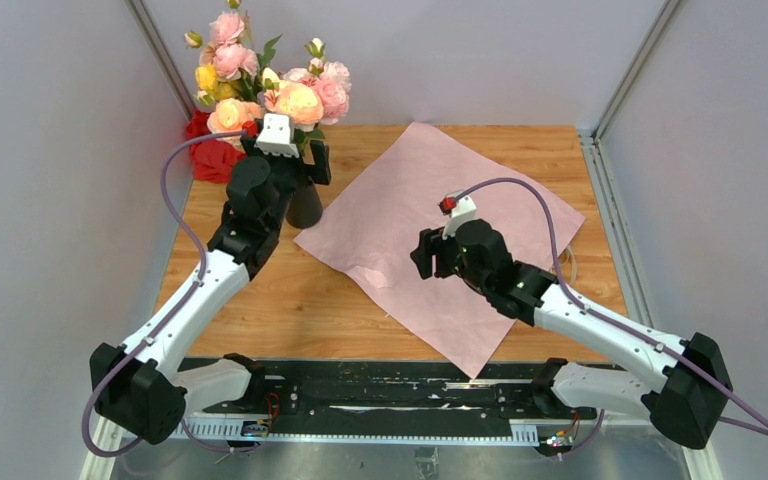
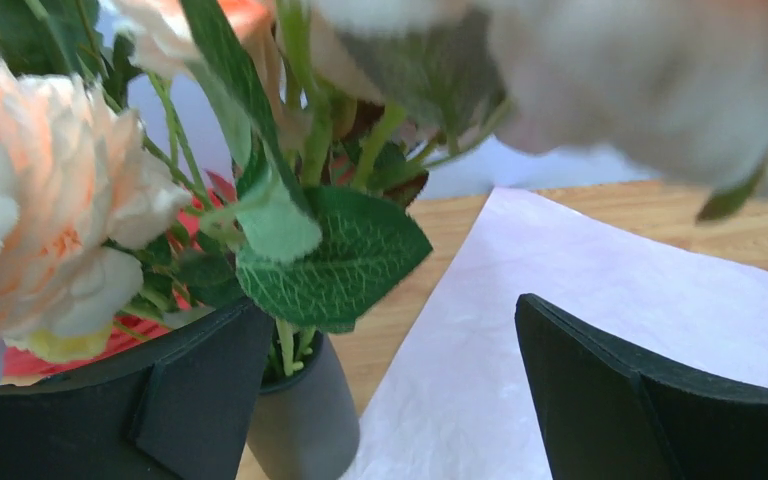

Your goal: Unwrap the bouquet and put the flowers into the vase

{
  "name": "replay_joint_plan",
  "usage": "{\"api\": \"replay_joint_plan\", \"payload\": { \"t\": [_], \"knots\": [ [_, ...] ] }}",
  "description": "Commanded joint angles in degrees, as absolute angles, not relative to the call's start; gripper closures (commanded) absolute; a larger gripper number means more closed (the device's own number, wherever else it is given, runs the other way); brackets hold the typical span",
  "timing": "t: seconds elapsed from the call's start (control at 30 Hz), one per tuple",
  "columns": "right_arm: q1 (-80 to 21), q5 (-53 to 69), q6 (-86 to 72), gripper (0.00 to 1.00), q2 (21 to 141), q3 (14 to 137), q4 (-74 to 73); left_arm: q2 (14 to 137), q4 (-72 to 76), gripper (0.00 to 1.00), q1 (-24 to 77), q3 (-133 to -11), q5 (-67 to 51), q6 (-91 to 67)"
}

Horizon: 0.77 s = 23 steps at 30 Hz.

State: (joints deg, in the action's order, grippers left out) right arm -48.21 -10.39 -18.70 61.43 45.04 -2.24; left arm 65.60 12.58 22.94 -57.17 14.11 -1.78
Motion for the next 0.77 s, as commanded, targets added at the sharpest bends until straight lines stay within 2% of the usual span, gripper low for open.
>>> {"api": "replay_joint_plan", "payload": {
  "t": [0.0, 0.33, 0.73],
  "knots": [
    [-47.46, -9.46, -19.93, 0.35, 61.96, 43.82, -0.84, 62.78, 9.12, 0.00, 22.68, -55.08, 11.22, -4.10],
    [-47.46, -8.80, -21.32, 0.36, 61.35, 42.59, -0.59, 59.21, 6.83, 0.00, 22.68, -51.74, 2.30, -8.04],
    [-47.42, -9.36, -21.97, 0.36, 60.69, 41.04, 1.32, 57.81, 6.26, 0.00, 22.68, -48.92, 2.75, -8.22]
  ]
}}
